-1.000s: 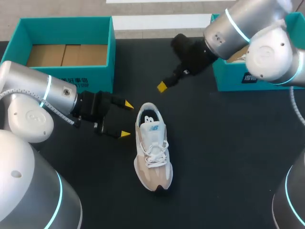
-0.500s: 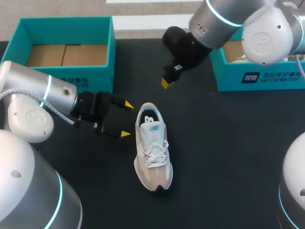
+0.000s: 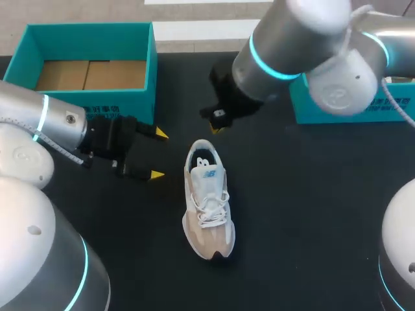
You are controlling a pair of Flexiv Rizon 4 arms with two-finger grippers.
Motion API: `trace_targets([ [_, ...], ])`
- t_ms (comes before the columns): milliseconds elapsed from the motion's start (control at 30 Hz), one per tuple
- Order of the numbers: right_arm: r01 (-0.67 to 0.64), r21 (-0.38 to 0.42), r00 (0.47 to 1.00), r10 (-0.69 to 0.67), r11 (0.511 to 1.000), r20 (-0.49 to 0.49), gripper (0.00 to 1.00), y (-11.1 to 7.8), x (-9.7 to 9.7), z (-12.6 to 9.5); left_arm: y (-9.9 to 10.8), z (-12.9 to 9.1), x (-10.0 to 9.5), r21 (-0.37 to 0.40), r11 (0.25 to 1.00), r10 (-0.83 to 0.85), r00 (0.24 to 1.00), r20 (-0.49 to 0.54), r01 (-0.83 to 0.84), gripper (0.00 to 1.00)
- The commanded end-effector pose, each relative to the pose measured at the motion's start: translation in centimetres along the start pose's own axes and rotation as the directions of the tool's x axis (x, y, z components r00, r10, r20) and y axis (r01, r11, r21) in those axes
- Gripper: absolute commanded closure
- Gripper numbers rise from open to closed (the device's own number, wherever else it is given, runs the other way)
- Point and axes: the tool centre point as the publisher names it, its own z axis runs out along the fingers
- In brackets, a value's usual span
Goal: Take the shoe out of the shoebox, open the shoe tongue, remove and reinsert the insole, then place the shoe into the shoebox
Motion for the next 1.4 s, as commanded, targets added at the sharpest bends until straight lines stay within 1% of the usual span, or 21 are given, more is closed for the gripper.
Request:
trace_targets([
  [33, -0.187, -0.118, 0.93, 0.215, 0.975, 0.299, 1.0, -1.2, 1.2, 1.6, -0.3, -3.1, 0.4, -0.044, 0.999, -0.005, 1.0, 0.019, 0.005, 0.0],
  [100, -0.213, -0.104, 0.915, 0.236, 0.971, 0.327, 1.0, -1.8, 1.2, 2.0, 0.0, -3.7, 0.0, -0.049, 0.999, -0.004, 1.0, 0.019, 0.005, 0.0],
  [133, -0.226, -0.085, 0.918, 0.241, 0.97, 0.315, 1.0, -2.2, 1.2, 2.2, 0.0, -4.0, -0.1, -0.061, 0.998, -0.009, 0.999, 0.031, 0.011, 0.0],
  [167, -0.235, -0.08, 0.91, 0.249, 0.969, 0.332, 1.0, -2.5, 1.3, 2.4, 0.1, -4.2, -0.2, -0.058, 0.998, -0.008, 0.999, 0.031, 0.01, 0.0],
  [233, -0.232, -0.036, 0.916, 0.231, 0.972, 0.327, 1.0, -3.2, 1.5, 2.8, 0.2, -4.6, -0.3, -0.063, 0.998, -0.012, 0.999, 0.046, 0.014, 0.0],
  [667, -0.232, -0.036, 0.916, 0.231, 0.972, 0.327, 1.0, -3.2, 1.5, 2.8, 0.2, -4.8, -0.3, -0.069, 0.997, -0.026, 0.998, 0.055, 0.03, 0.0],
  [767, -0.237, -0.013, 0.914, 0.228, 0.971, 0.336, 1.0, -3.1, 2.2, 4.4, 0.2, -4.8, -0.3, -0.069, 0.997, -0.026, 0.998, 0.055, 0.03, 0.0],
  [867, -0.261, -0.002, 0.914, 0.248, 0.965, 0.32, 1.0, -3.1, 2.6, 6.1, 0.2, -4.8, -0.3, -0.069, 0.997, -0.026, 0.998, 0.055, 0.03, 0.0],
  [933, -0.257, 0.018, 0.919, 0.239, 0.966, 0.313, 1.0, -3.1, 2.7, 7.4, 0.2, -4.8, -0.3, -0.069, 0.997, -0.026, 0.998, 0.055, 0.03, 0.0],
  [1033, -0.265, 0.037, 0.92, 0.242, 0.963, 0.307, 1.0, -3.6, 2.1, 9.4, 0.2, -4.8, -0.3, -0.069, 0.997, -0.026, 0.998, 0.055, 0.03, 0.0],
  [1067, -0.278, 0.029, 0.917, 0.256, 0.96, 0.307, 1.0, -3.8, 1.8, 9.8, 0.2, -4.8, -0.3, -0.069, 0.997, -0.026, 0.998, 0.055, 0.03, 0.0],
  [1100, -0.278, 0.048, 0.919, 0.251, 0.959, 0.305, 1.0, -3.9, 1.6, 10.2, 0.2, -4.8, -0.3, -0.069, 0.997, -0.026, 0.998, 0.055, 0.03, 0.0],
  [1200, -0.288, 0.056, 0.913, 0.256, 0.956, 0.317, 1.0, -4.6, 1.0, 10.8, 0.2, -4.8, -0.3, -0.069, 0.997, -0.026, 0.998, 0.055, 0.03, 0.0],
  [1400, -0.291, 0.081, 0.908, 0.249, 0.953, 0.337, 1.0, -5.7, 0.2, 11.4, 0.2, -4.8, -0.3, -0.069, 0.997, -0.026, 0.998, 0.055, 0.03, 0.0],
])
